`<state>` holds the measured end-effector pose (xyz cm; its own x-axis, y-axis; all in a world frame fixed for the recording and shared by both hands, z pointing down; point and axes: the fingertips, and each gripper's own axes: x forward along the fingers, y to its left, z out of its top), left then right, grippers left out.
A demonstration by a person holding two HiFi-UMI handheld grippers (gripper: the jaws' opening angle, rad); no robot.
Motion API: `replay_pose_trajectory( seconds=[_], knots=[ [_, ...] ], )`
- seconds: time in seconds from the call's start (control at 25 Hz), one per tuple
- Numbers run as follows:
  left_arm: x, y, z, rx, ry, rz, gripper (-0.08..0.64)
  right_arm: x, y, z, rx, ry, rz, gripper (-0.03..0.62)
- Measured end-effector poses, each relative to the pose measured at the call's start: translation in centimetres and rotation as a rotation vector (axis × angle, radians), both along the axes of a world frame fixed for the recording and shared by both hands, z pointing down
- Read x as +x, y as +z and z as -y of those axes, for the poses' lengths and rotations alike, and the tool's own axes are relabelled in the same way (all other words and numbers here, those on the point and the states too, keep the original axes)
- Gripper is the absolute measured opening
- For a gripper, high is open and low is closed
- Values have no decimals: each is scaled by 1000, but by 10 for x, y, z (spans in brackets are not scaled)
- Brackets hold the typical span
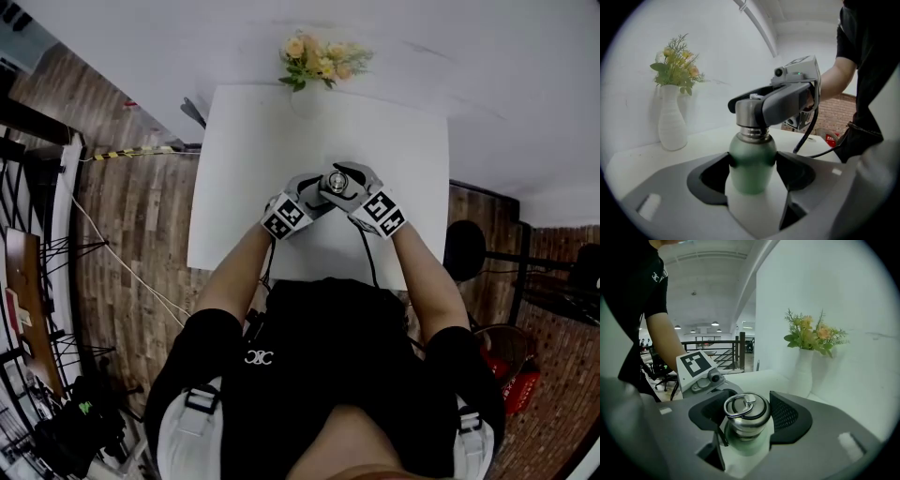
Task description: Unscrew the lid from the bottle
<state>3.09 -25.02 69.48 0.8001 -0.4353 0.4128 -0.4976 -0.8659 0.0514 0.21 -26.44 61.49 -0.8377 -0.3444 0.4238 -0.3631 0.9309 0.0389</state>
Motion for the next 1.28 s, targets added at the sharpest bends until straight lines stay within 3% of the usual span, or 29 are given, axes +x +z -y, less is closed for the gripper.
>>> replay_pose_trajectory(
  seconds=[0.2,0.32,0.4,0.6,0.64,0.72,0.8,0.88,1.08,1.28],
  knots=[
    [-2,7,0,-26,-29,35,367,5,-27,9,-5,24,98,269],
    [-6,14,-2,-84,-91,40,368,16,-48,10,8,97,172,268],
    [-9,10,-4,-80,-143,26,367,27,-61,13,21,166,216,268],
    [-26,-22,-13,-11,-290,-35,340,54,-93,14,76,305,317,268],
    [-35,-34,-15,12,-340,-49,294,57,-99,13,93,325,327,268],
    [-58,-66,-19,70,-465,-77,119,61,-108,10,130,365,332,268],
    [-82,-102,-22,132,-586,-107,54,65,-114,9,161,408,312,268],
    [-105,-131,-24,187,-692,-98,54,71,-118,9,171,458,295,268],
    [-154,-192,-24,277,-924,-54,54,79,-137,22,171,545,349,268],
    [-181,-237,-35,362,-1032,-47,54,86,-152,23,179,582,354,268]
  ],
)
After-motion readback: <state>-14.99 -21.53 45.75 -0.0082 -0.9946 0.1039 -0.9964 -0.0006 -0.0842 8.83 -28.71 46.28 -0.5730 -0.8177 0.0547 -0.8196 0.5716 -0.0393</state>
